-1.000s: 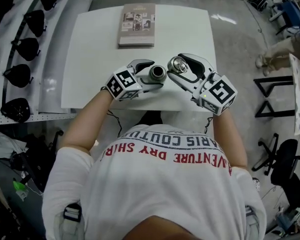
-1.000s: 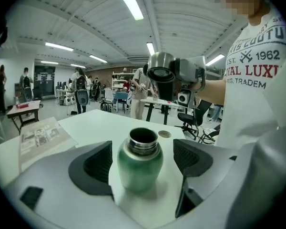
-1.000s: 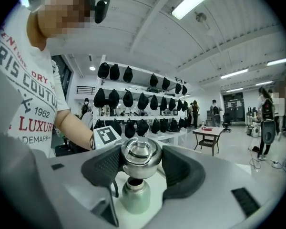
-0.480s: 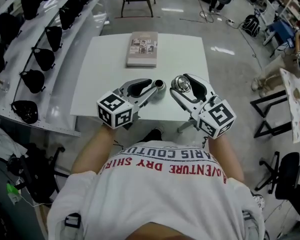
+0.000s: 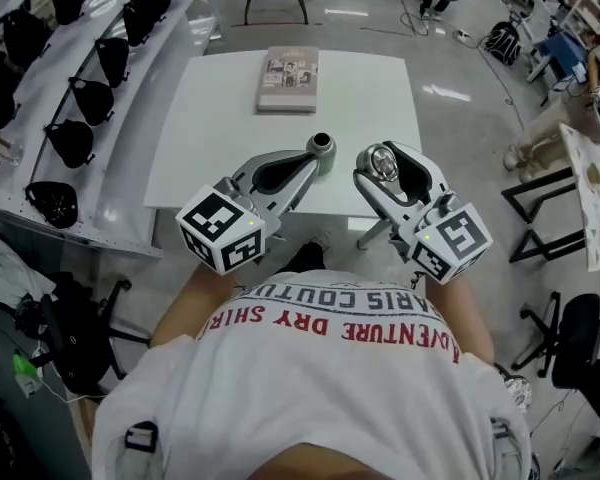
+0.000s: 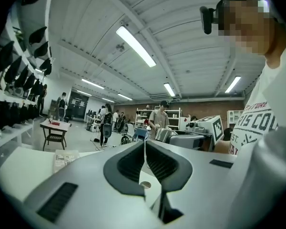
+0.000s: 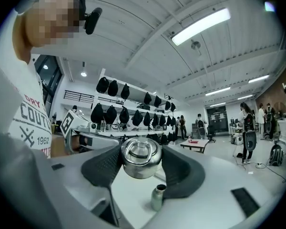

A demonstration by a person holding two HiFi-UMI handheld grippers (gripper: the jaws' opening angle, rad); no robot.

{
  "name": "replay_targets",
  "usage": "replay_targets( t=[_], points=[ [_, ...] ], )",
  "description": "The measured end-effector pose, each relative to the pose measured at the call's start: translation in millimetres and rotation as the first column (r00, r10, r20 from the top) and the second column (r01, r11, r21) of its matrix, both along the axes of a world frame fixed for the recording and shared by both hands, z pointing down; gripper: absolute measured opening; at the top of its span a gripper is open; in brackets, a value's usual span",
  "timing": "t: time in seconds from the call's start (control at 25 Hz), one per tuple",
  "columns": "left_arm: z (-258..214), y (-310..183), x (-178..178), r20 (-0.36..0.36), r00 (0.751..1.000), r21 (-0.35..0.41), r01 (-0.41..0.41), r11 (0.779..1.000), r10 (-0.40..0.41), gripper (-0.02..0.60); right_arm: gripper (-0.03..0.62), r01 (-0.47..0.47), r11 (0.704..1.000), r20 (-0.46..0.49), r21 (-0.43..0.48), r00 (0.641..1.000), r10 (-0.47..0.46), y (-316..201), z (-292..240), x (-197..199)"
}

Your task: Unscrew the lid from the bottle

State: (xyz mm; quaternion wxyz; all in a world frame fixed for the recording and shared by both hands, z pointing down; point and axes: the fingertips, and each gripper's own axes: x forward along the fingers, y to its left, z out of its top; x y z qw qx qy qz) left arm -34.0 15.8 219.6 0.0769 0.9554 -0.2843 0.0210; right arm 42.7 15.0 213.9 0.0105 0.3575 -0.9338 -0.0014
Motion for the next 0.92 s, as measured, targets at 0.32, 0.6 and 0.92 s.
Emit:
replay_targets(
  t=[0.32, 0.6, 0.92],
  points=[
    [12, 2, 3, 0.04, 0.999, -0.016, -0.002, 1.0, 0.002, 0.034, 0.264, -0.017, 0.999, 0.03, -0.032, 0.999, 0.018, -4, 5, 6],
    [27, -13, 0, 0.044, 0.999, -0.047, 0.013, 0.999, -0.011, 0.034, 0.264, -0.031, 0.998, 0.034, -0.047, 0.999, 0.033, -18, 14, 10],
    [40, -28, -3, 0.064, 0.998, -0.058, 0.023, 0.998, -0.019, 0.034, 0.262, -0.033, 0.997, 0.033, -0.07, 0.999, 0.035, -35, 25, 6]
  ],
)
